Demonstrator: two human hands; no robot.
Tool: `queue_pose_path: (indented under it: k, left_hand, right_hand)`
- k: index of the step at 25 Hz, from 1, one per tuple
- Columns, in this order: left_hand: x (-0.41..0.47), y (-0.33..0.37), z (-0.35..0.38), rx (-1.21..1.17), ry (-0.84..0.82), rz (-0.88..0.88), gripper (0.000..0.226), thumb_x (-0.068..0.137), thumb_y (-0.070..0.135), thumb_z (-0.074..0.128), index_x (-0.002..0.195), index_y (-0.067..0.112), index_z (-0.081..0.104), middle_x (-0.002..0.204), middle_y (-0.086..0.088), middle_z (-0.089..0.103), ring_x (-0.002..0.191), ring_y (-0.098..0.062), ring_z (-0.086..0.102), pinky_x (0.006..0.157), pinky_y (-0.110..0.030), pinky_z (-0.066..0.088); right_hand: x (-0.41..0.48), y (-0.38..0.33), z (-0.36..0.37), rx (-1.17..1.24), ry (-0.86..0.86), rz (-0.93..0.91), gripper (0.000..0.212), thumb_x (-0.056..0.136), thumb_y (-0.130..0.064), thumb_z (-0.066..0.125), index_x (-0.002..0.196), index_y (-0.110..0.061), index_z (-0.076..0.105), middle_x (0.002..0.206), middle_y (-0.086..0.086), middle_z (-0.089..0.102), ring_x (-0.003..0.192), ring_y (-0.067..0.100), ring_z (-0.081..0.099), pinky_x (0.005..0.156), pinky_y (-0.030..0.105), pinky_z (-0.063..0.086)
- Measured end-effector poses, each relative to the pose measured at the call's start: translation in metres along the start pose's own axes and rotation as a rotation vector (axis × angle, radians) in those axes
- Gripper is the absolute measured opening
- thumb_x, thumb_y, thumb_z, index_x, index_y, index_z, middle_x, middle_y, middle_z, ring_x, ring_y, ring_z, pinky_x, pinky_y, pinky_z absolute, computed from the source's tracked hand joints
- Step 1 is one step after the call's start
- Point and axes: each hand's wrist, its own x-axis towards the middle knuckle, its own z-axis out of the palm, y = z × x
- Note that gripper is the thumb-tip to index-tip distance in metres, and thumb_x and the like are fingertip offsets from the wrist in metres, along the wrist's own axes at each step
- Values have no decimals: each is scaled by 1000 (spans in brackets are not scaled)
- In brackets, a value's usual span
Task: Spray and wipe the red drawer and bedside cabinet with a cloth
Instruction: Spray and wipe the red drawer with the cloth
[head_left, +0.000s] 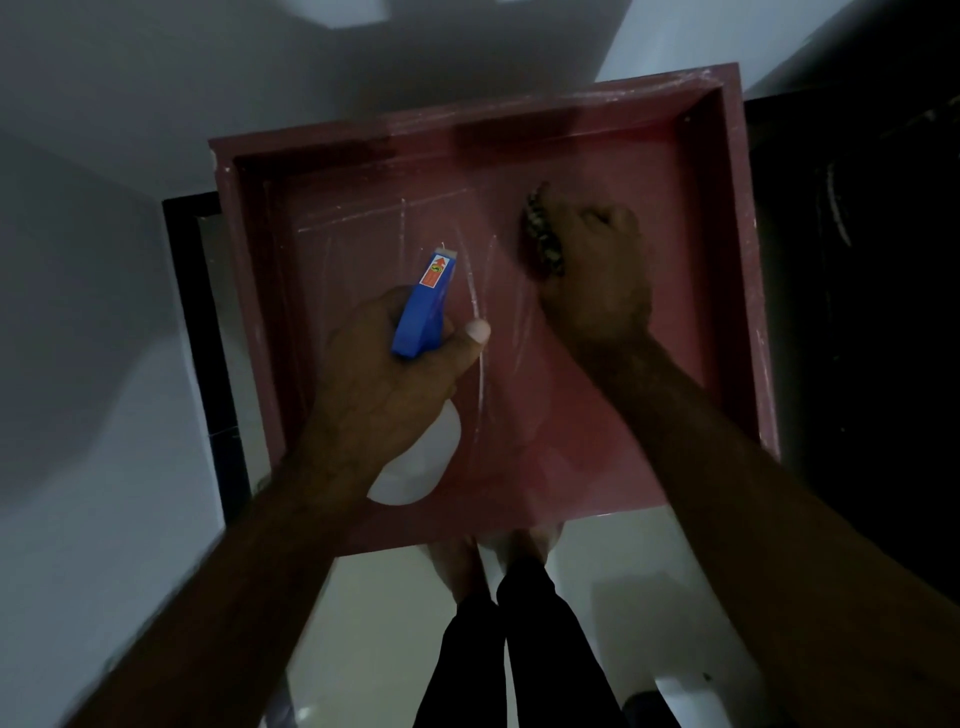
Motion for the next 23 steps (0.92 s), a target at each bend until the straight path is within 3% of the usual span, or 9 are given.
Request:
queue_pose_path:
  k: [2, 5, 8, 13, 19, 23]
  left_hand:
    - [-2, -1, -1, -2, 1, 5, 39, 92, 34, 73, 90, -4, 63, 76, -23, 68, 70, -33, 66, 64, -28, 55]
    - [-5, -4, -2, -5, 5, -2, 39, 92, 33, 73, 91, -5, 62, 77, -24, 67, 71, -33, 67, 64, -27, 55]
    - [-11, -6, -2, -13, 16, -14, 37, 91, 34, 74, 92, -1, 62, 77, -22, 68, 74, -35, 69, 68, -35, 57]
    - [-23, -12, -2, -6, 22, -17, 36, 91, 34, 75, 92, 0, 62, 79, -24, 67, 74, -38, 70, 69, -40, 58]
    - [-33, -16, 1, 29, 18, -21, 33, 91, 34, 74, 90, 3, 62, 77, -21, 68, 72, -35, 71, 68, -38, 58]
    - [-39, -17, 2, 22, 6, -43, 32, 90, 36, 74, 87, 7, 60, 75, -18, 68, 71, -32, 71, 67, -36, 59]
  right_hand:
    - [-7, -2, 1, 5, 29, 56, 64, 90, -1, 57, 152, -14, 51, 137, 8, 67, 116, 37, 56, 97, 41, 46]
    - [-23, -22, 9, 3, -22, -38, 70, 82, 3, 61, 150, -15, 54, 142, 6, 64, 115, 37, 57, 93, 46, 49]
    - [-34, -19, 8, 2, -12, -100, 70, 80, 4, 63, 147, -14, 57, 134, 8, 68, 112, 39, 59, 88, 49, 51]
    - [-41, -8, 8, 51, 59, 69, 60, 90, -4, 53, 150, -11, 54, 132, 8, 69, 114, 38, 57, 99, 52, 47]
    - [-56, -20, 10, -11, -47, -126, 64, 85, -3, 59, 148, -14, 56, 137, 6, 67, 115, 38, 59, 91, 47, 49]
    - [-56, -7, 9, 32, 25, 52, 55, 97, -11, 52, 152, -13, 52, 142, 5, 65, 120, 36, 57, 103, 49, 44]
